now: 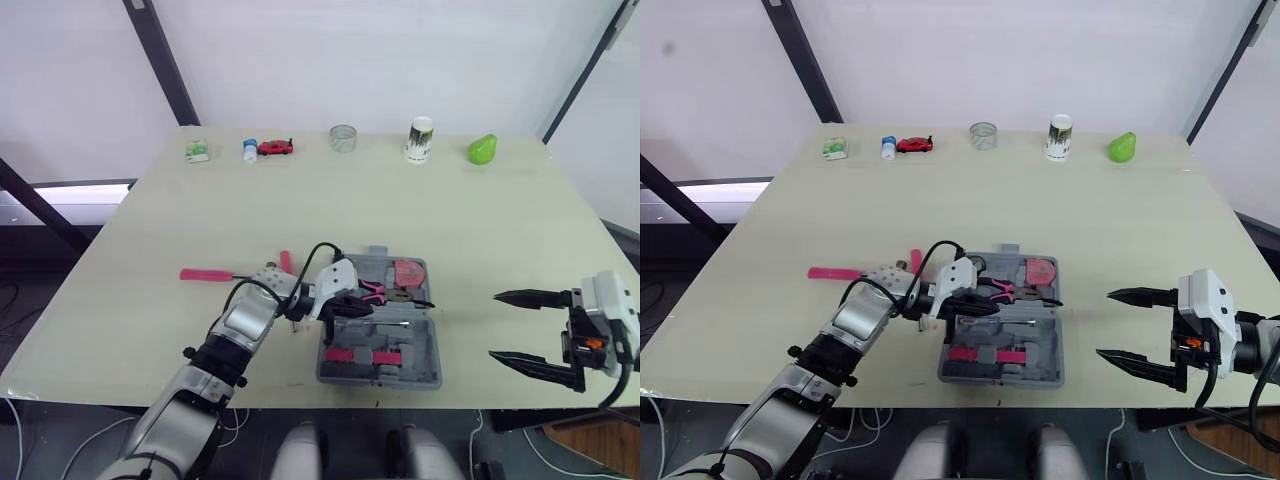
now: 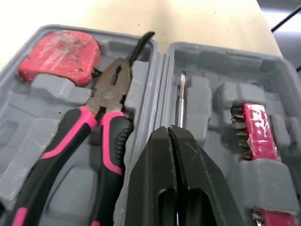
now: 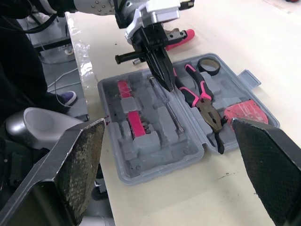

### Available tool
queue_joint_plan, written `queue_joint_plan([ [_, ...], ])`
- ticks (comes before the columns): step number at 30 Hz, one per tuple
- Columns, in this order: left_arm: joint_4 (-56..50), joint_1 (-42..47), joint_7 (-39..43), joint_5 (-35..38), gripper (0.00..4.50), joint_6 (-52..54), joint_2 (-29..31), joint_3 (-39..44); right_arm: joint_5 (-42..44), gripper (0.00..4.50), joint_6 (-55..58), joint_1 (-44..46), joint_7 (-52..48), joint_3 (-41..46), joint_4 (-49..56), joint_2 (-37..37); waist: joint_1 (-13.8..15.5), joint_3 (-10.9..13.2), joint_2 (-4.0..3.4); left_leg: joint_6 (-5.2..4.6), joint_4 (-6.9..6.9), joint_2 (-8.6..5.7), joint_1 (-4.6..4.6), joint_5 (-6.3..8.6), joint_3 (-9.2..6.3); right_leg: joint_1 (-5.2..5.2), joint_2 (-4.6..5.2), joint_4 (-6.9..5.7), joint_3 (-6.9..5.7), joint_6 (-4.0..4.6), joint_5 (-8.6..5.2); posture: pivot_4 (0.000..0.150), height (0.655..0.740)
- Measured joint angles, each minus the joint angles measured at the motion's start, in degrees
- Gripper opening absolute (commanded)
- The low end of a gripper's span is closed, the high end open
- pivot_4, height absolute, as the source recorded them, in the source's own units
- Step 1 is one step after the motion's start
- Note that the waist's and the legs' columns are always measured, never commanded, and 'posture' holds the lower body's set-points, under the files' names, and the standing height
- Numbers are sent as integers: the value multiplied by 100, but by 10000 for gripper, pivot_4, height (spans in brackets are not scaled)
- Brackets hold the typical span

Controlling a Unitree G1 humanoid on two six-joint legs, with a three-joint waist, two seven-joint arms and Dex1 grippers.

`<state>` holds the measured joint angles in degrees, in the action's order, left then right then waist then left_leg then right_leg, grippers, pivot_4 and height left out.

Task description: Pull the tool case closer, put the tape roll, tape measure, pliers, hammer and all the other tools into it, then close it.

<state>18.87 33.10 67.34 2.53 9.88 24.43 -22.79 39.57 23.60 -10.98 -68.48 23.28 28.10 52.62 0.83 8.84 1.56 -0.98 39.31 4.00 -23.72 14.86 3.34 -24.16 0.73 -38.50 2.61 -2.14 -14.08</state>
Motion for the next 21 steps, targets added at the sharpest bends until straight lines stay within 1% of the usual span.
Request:
queue_joint_plan([
  [7,158,8,-33,-510,732,-577,75,-294,12,45000,13,-4,12,8,8,2,-2,-4,-3,0,-1,0,8,0,-1,7,-1,0,0,0,0,1500,7400],
  [9,189,49,-66,-588,732,-629,72,-364,17,45000,25,-4,15,8,12,7,-1,-8,-7,0,-2,0,25,0,-2,28,-1,4,-1,0,-1,1500,7400],
  [10,214,51,-100,-657,732,-701,71,-394,22,45000,47,-4,13,9,14,26,-2,-12,-11,0,-8,0,53,1,1,57,0,10,0,0,-1,1500,7400],
  [12,257,46,-139,-699,732,-794,72,-420,23,45000,76,1,12,10,14,36,-3,-20,-15,0,-17,1,78,1,6,77,1,15,4,1,-3,1500,7400],
  [14,302,11,-184,-702,732,-869,52,-402,23,45000,89,33,11,9,13,45,-6,-31,-25,0,-18,1,83,1,8,79,1,16,6,2,-4,1500,7400],
  [17,256,-165,-273,-556,732,-797,-52,-191,40,45000,114,146,18,-10,9,42,-6,-50,-47,0,-19,1,83,1,11,79,2,16,9,1,-3,1500,7400],
  [19,147,-385,-309,-285,732,-523,-121,53,83,45000,128,186,37,-30,5,24,-9,-49,-46,0,-19,3,80,1,10,77,2,16,8,1,-3,1500,7400],
  [21,-231,-731,-402,92,732,32,-162,329,135,45000,143,300,109,-93,3,-78,-15,-46,-44,0,-20,5,70,1,11,68,1,16,8,0,-2,1500,7400],
])
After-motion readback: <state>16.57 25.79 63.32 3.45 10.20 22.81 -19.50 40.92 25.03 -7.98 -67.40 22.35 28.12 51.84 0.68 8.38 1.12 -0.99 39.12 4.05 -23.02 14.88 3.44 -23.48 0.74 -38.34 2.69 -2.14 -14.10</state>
